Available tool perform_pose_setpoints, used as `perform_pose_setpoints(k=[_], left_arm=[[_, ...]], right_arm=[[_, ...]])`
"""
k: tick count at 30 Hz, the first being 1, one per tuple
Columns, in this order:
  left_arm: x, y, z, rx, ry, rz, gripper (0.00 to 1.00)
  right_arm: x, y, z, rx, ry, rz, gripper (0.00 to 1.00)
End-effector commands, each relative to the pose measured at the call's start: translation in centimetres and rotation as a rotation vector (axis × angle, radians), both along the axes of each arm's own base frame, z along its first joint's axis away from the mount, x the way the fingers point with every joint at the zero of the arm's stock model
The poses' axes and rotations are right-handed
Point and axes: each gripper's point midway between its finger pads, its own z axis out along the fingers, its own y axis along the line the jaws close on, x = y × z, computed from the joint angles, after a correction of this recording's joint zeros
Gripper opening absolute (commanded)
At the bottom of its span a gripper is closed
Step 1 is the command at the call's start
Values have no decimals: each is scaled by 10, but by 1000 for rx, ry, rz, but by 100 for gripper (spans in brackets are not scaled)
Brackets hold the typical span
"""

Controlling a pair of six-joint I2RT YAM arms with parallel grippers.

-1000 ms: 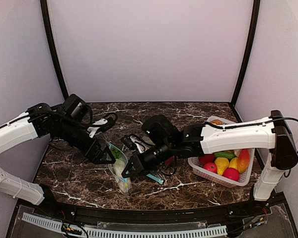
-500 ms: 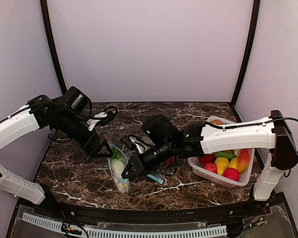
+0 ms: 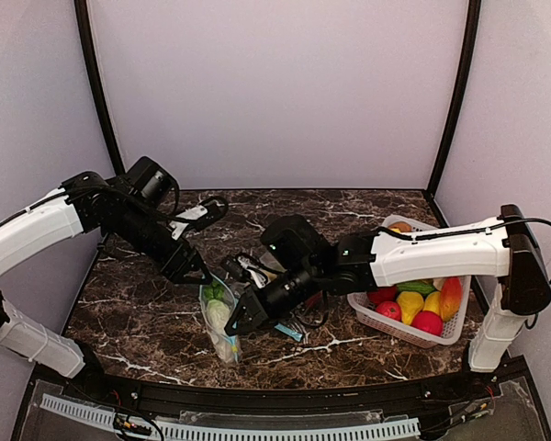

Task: Place the food in the zip-top bag and seal the zipper
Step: Pass from the right arm to the left

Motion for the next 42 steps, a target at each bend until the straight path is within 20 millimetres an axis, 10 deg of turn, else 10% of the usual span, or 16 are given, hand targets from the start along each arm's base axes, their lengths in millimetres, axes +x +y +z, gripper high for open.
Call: perform_pose_setpoints(k=[1,24,33,38,42], left_arm=[[2,-2,11,-33,-26,-15,55],[-18,-10,9,-122,22,-93,35],[-22,-7,11,-124,14,-91,3],[-22,-2,10,-110,6,-80,1],[-20,4,2,-69,5,-49,1]], right_arm=[[-6,6,10,38,-15,37,0],[-16,7,14,51,-14,73,0],[-10,5,13,40,-31,38,0],[2,-1,13,20,-56,-26,0],[17,-13,16,-9,-112,-109,22]])
